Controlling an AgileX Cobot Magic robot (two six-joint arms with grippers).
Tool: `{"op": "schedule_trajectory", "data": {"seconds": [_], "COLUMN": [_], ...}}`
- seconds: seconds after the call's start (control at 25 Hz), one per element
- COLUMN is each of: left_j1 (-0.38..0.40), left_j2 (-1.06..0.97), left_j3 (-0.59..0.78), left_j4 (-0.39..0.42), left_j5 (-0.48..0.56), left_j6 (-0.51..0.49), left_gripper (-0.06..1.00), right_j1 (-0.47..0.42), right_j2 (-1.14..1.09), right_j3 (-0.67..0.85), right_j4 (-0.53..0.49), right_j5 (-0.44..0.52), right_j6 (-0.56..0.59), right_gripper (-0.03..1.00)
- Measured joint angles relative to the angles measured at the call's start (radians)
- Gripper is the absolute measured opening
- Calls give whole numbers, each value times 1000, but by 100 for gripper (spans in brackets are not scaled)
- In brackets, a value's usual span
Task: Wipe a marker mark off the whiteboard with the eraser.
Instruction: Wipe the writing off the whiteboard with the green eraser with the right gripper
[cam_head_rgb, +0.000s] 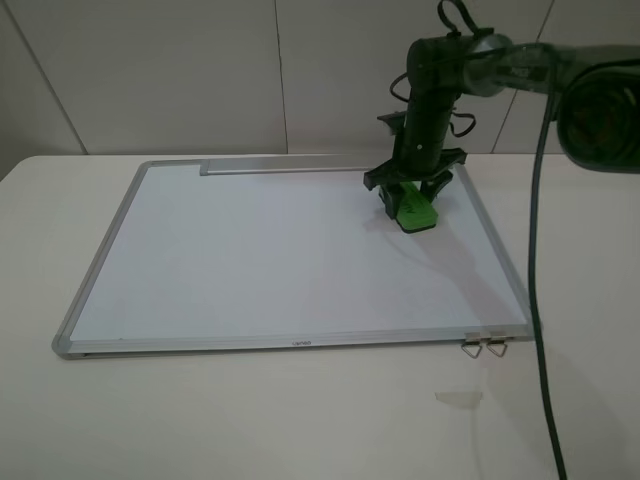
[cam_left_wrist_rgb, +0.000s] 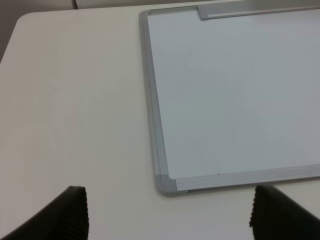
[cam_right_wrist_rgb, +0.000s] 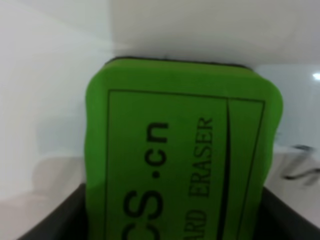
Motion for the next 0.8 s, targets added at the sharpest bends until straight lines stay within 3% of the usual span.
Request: {"op": "schedule_trajectory", "data": {"seconds": [0.24, 0.56, 0.8], "left_j1": [3, 1, 1], "left_j2": [0, 0, 0], "left_j3": [0, 0, 0], "left_j4": [0, 0, 0], "left_j5": [0, 0, 0], "left_j6": [-3, -3, -3], "left_gripper": [68, 68, 68], "right_j1": [-127, -97, 7], "right_j2": [1, 3, 3], "right_j3": [-8, -8, -8], "right_j4": [41, 6, -1], "right_j5": [0, 2, 2], "right_j6": [-10, -4, -2], "right_gripper": [60, 60, 60]}}
